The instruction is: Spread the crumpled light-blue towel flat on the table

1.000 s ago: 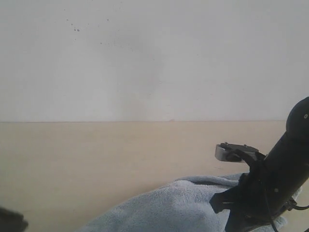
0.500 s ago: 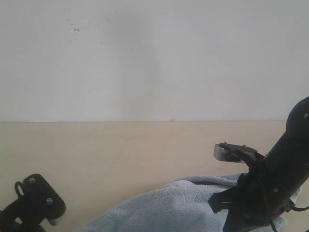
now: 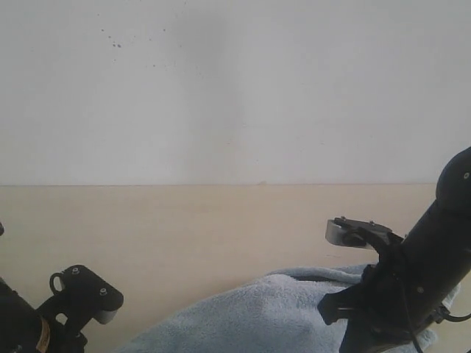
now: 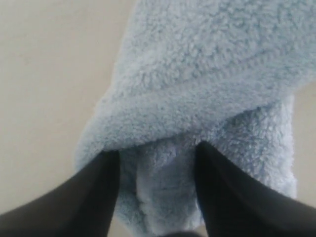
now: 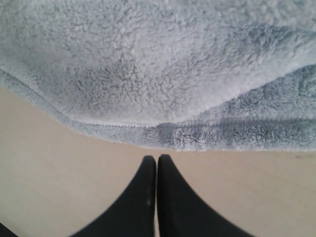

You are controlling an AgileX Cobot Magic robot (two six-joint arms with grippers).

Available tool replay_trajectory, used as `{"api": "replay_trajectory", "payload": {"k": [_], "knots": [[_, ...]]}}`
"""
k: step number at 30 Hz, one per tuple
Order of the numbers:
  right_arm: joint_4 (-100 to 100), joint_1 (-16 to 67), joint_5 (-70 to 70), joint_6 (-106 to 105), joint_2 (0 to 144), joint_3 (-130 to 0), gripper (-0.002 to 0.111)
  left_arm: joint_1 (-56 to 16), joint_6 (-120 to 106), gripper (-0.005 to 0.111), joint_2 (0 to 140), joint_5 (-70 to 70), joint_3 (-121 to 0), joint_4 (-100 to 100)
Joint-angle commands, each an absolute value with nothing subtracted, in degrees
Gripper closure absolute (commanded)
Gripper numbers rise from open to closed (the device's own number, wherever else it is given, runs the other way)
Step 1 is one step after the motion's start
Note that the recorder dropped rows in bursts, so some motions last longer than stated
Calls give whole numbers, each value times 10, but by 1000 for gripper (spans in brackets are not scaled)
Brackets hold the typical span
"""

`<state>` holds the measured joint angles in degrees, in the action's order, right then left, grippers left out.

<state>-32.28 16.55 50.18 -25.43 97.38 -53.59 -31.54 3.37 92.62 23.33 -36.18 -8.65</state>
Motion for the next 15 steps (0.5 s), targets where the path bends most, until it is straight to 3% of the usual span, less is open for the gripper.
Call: {"api": "replay_trajectory", "payload": {"k": [1, 3, 4, 7, 15], "knots": [[-326, 167, 490, -262, 972, -540, 108, -313, 40, 66, 928, 238, -371, -73], [-326, 167, 490, -262, 972, -540, 108, -313, 38, 74, 928, 244, -375, -73], [-326, 167, 489, -262, 972, -540, 108, -313, 38, 87, 927, 253, -380, -73], [-326, 167, 489, -262, 972, -540, 108, -313, 38, 103, 926, 258, -380, -73], [-326, 167, 489, -262, 972, -540, 108, -313, 34, 103, 922, 279, -380, -73]]}}
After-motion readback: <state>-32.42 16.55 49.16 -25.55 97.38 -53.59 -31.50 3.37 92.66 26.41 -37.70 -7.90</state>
